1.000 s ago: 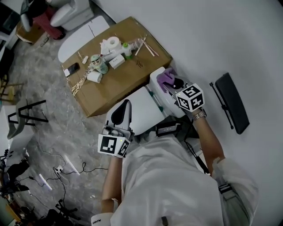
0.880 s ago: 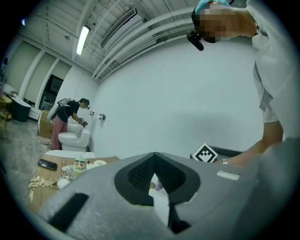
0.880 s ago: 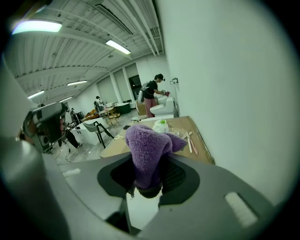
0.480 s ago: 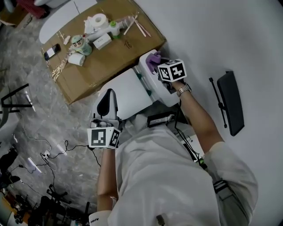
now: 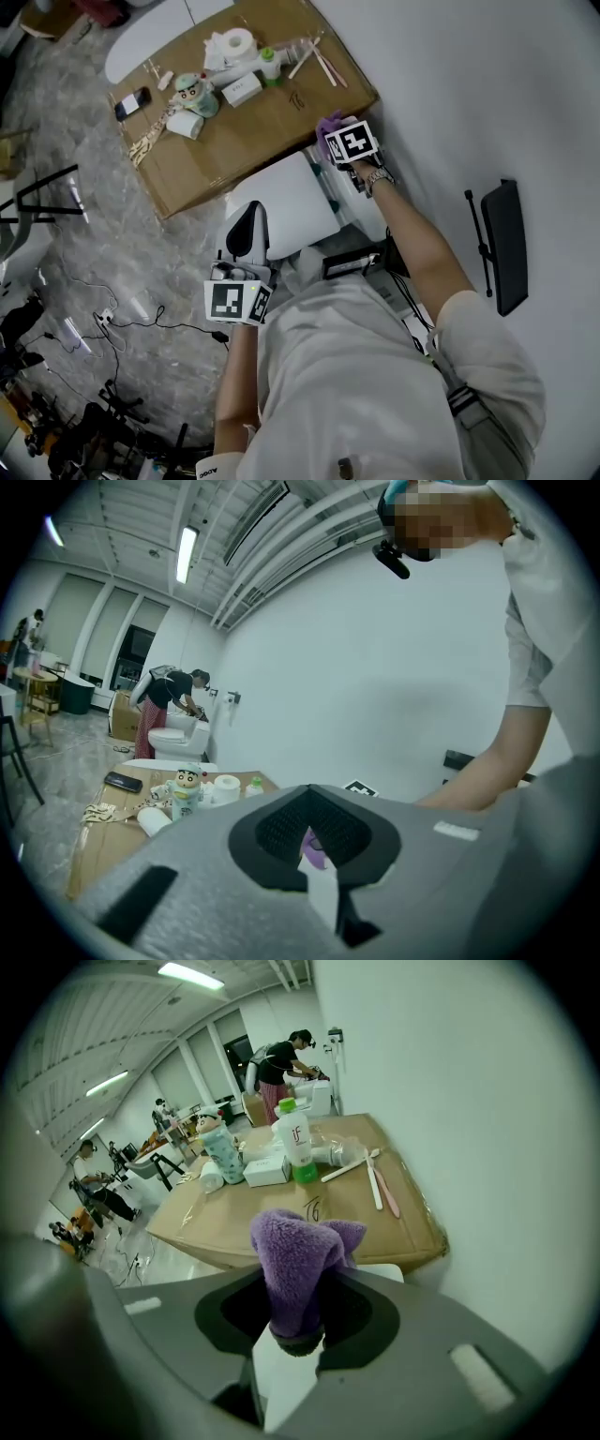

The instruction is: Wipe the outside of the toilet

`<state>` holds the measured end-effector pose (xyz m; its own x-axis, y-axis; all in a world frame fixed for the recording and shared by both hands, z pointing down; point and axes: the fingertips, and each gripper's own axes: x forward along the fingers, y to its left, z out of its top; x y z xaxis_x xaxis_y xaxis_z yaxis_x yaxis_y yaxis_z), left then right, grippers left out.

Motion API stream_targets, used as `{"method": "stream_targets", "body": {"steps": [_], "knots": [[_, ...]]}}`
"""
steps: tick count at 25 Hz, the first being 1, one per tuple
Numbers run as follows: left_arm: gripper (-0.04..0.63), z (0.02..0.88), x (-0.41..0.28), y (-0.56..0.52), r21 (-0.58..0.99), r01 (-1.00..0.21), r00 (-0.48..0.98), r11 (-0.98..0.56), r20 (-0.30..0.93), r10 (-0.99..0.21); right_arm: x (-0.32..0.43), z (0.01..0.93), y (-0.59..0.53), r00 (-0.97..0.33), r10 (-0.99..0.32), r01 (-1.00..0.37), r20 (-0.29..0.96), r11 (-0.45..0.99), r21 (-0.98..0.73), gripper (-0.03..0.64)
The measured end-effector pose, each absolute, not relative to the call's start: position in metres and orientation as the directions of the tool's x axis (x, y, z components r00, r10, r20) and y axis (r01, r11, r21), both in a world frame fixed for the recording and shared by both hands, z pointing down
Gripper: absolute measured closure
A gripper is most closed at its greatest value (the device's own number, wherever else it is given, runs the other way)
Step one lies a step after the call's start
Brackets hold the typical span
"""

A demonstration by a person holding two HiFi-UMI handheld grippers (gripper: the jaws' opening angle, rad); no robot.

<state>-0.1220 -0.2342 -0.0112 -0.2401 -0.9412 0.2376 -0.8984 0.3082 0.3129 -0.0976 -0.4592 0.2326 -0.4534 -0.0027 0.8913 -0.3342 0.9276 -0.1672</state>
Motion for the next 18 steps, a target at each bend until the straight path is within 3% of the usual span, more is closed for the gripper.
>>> {"method": "stream_targets", "body": {"steps": [9, 18], "knots": [[0.59, -0.016, -0.129, -0.22, 0.346, -0.89, -0.23, 0.296, 0.219, -0.948, -0.077, 0.253, -0.437, -0.378, -0.003, -0.343, 0.926, 0.929, -0.137, 0.491], [0.591, -0.005, -0.129, -0.206, 0.365, -0.918, -0.073, 0.155, 0.228, -0.971, -0.033, 0.258, -0.411, -0.355, -0.039, -0.455, 0.934, 0.88, -0.136, 0.491]]}}
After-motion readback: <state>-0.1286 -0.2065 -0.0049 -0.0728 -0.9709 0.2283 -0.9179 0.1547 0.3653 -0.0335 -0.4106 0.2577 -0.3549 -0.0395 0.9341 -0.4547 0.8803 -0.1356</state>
